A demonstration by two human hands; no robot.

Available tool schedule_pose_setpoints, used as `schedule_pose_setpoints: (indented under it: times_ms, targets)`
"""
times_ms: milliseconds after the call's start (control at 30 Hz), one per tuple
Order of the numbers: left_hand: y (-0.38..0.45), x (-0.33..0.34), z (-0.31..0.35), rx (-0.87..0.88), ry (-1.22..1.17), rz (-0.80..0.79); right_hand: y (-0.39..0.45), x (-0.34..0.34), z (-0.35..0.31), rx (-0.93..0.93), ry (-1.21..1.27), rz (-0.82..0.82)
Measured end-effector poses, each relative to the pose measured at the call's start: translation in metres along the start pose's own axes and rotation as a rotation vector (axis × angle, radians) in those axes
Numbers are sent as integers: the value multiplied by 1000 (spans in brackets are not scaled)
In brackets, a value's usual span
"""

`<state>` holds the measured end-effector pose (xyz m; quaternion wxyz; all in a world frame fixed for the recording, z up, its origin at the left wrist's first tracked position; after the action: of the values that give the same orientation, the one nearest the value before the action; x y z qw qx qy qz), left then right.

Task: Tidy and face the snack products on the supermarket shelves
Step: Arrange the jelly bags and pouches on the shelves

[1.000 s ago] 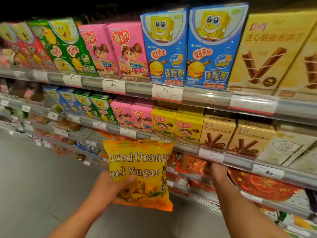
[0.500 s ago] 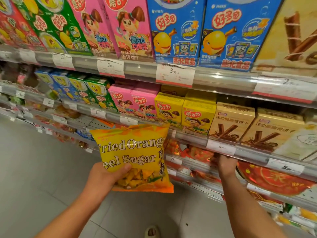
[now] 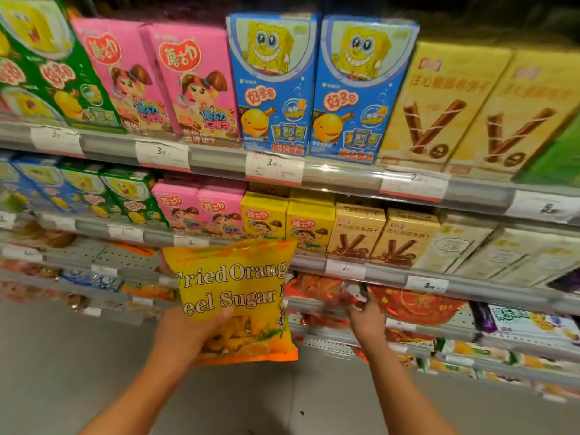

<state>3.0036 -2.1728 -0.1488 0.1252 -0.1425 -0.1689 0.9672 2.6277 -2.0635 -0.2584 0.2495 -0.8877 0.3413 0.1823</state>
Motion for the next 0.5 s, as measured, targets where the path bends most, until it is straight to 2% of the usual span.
schedule_pose_setpoints:
  times_ms: [133, 267, 500]
  targets:
    - [2, 14, 10, -24, 56, -13, -96, 22, -23, -106, 242, -246]
    - [-18, 45, 40, 49, 145, -2, -149, 6, -65, -214, 341, -357]
    - [-58, 70, 71, 122, 68, -111, -176, -32, -113, -327, 239, -321]
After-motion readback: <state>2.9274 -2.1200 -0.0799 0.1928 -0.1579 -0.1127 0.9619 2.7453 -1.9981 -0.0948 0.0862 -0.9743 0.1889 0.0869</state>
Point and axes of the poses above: each hand's wrist, its own y-axis towards the middle knuckle, its own x-axis out of the palm, z = x × y, the point moved 10 cm from there along y, towards the middle knuckle, and after that the axes turned 3 degrees about -x, right-handed, at the moved point
